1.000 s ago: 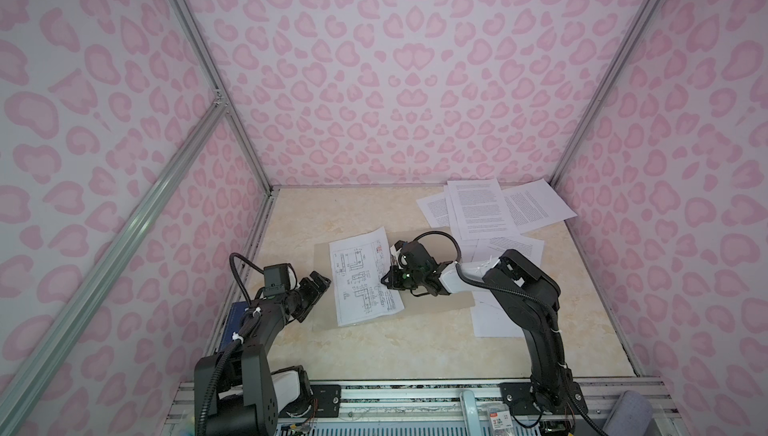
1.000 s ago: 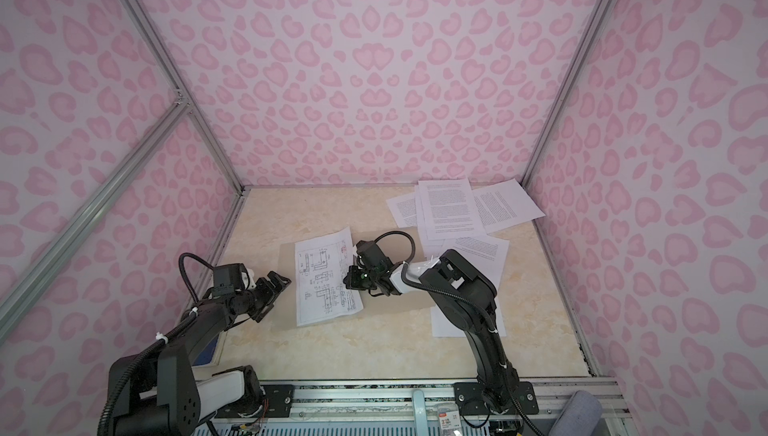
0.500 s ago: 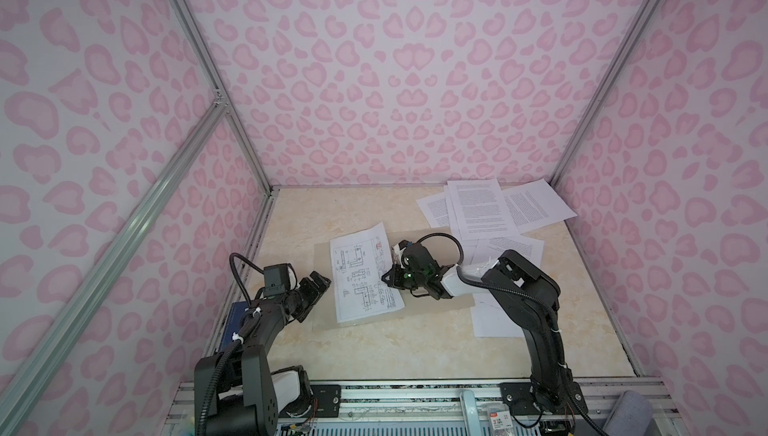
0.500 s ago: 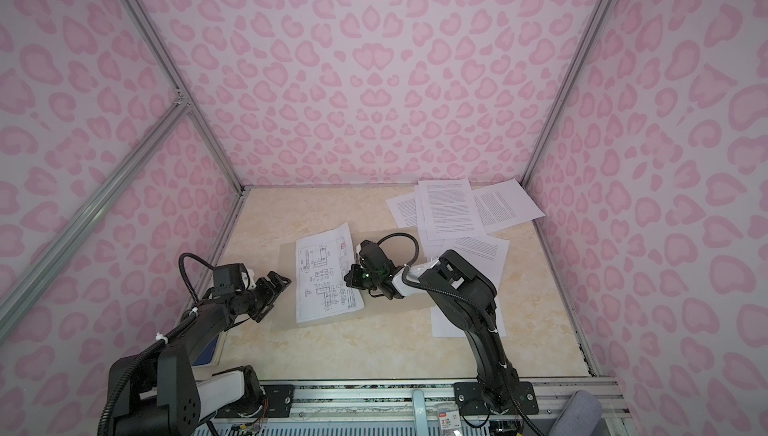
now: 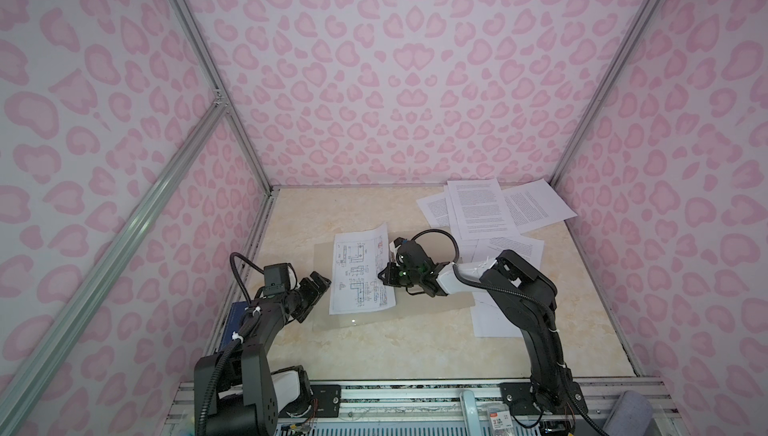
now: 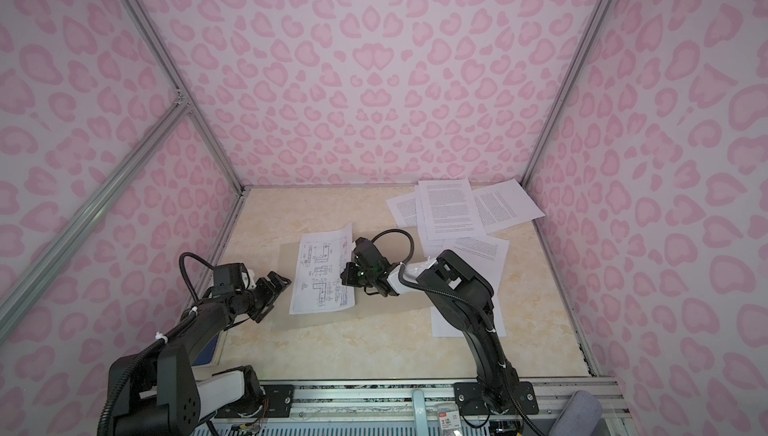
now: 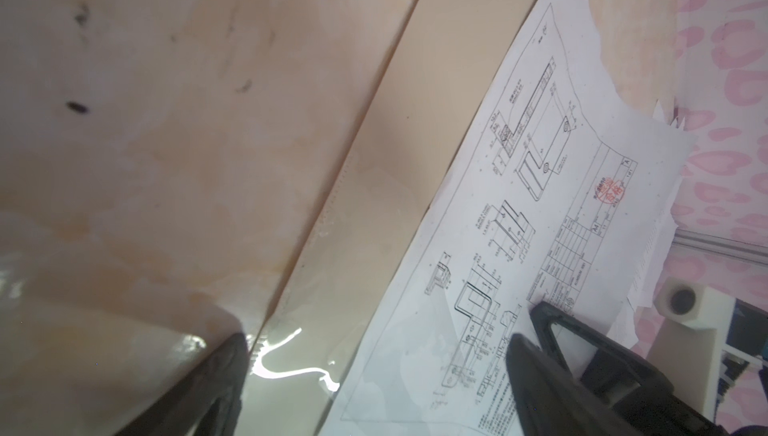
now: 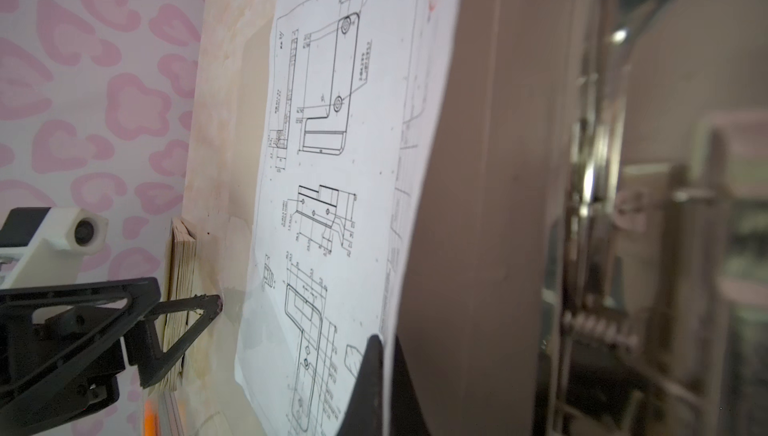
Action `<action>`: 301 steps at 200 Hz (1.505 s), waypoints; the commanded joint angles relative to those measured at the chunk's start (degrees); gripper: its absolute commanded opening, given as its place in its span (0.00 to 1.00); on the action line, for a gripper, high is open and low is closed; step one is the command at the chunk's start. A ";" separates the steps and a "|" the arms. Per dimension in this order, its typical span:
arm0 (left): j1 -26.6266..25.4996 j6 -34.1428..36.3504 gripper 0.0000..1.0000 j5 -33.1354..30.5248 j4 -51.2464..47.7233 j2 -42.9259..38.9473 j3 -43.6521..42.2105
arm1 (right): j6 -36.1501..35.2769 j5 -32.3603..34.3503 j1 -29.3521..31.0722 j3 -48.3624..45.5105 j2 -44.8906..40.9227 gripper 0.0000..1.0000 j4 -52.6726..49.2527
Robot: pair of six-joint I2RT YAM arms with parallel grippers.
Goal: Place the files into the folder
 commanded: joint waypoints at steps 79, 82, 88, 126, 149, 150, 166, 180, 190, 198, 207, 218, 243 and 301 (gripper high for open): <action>-0.01 -0.48 0.98 -1.28 -6.43 -0.21 -0.50 | -1.68 -0.52 1.57 1.45 1.62 0.00 -1.14; 0.00 -0.48 0.98 -1.33 -6.46 -0.23 -0.50 | -1.52 -0.50 1.53 1.27 1.58 0.00 -0.79; -0.02 -0.58 0.98 -1.29 -6.46 -0.24 -0.57 | -1.15 -0.75 1.66 0.77 1.51 0.00 0.34; 0.01 -0.59 0.98 -1.36 -6.58 -0.50 -0.58 | 0.05 -2.93 0.51 -0.28 1.22 0.00 6.27; -0.04 -0.48 0.98 -1.62 -7.16 -1.19 -0.46 | -0.49 -3.99 -0.38 -0.92 0.12 0.00 8.17; -0.03 -0.48 0.98 -1.62 -7.14 -1.24 -0.43 | -0.58 -3.99 -0.40 -0.94 -0.03 0.00 8.17; 0.01 -0.48 0.98 -1.56 -7.17 -1.31 -0.41 | -2.17 -4.99 -0.51 -0.64 -1.05 0.00 8.41; -0.02 -0.44 0.98 -1.48 -7.07 -1.07 -0.40 | -2.34 -6.31 -0.43 0.08 -0.97 0.00 8.89; -0.02 -0.59 0.98 -1.36 -6.82 -0.94 -0.43 | -2.34 -7.11 -0.25 0.40 -0.53 0.00 9.52; -0.02 -0.66 0.98 -1.27 -6.85 -0.94 -0.47 | -2.34 -7.69 -0.08 0.59 -0.13 0.00 9.94; -0.02 -0.74 0.98 -1.14 -6.76 -0.96 -0.44 | -2.26 -8.20 0.10 0.68 0.20 0.00 10.51; 0.01 -0.74 0.98 -1.09 -6.85 -1.05 -0.34 | -1.95 -8.87 0.19 0.59 0.58 0.00 11.66; -0.04 -0.74 0.98 -1.13 -6.89 -1.12 -0.30 | -1.56 -10.12 0.25 0.60 1.44 0.00 13.54; -0.02 -1.01 0.98 -1.14 -6.61 -1.12 -0.54 | 3.90 -11.34 -0.03 -2.01 4.11 0.00 23.92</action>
